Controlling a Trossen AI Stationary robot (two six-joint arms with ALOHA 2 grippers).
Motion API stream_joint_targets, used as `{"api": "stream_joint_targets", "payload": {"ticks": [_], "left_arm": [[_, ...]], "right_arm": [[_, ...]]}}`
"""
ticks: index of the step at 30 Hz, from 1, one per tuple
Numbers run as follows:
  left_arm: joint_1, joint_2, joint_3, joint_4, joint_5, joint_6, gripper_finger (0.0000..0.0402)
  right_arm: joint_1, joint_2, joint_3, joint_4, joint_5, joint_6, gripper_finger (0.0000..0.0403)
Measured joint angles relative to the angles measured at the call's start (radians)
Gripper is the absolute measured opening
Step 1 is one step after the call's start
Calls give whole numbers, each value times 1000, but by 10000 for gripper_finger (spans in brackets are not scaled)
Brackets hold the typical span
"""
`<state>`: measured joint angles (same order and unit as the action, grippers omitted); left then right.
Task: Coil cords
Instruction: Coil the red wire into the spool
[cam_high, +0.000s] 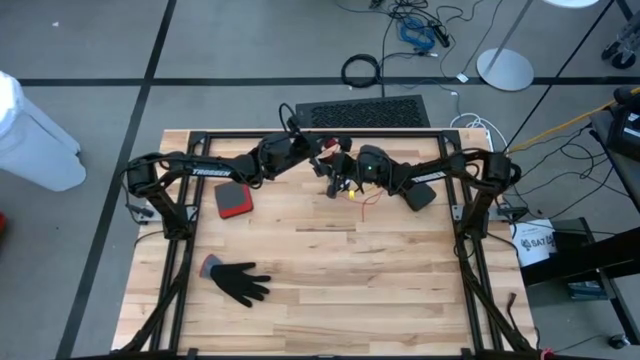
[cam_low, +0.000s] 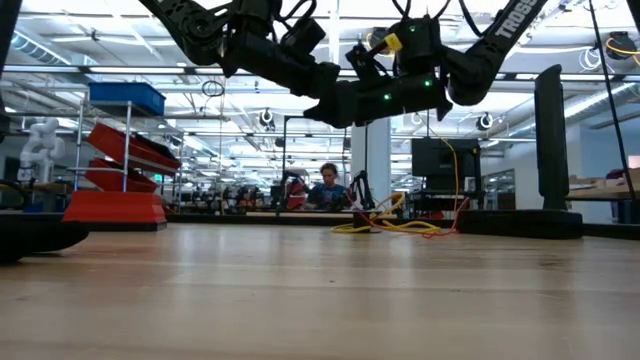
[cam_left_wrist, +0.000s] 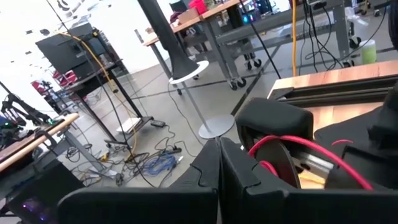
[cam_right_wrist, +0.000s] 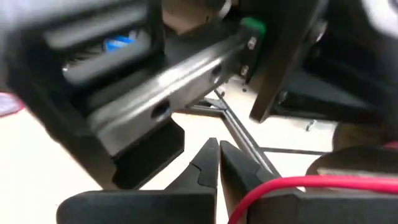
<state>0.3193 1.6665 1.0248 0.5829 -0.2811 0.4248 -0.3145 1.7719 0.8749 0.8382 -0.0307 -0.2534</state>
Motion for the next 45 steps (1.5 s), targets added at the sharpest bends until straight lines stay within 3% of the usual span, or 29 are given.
{"api": "stream_joint_targets", "payload": {"ticks": [12,18,23,39,45], "left_arm": [[6,0,0,23,2,8,0],[9,-1,0,72,-9,11,0],[9,-2,-1,10,-9,78,0],[9,-2,-1,-8,0,133,0],[9,-2,-1,-13,1,134,0]], "right_arm": [[-2,-99,0,-222,63,27,100],[28,-102,0,-249,110,56,87],[55,-126,-1,-281,160,54,67],[118,-283,-1,-639,194,148,52],[146,-292,-1,-700,322,174,43]]}}
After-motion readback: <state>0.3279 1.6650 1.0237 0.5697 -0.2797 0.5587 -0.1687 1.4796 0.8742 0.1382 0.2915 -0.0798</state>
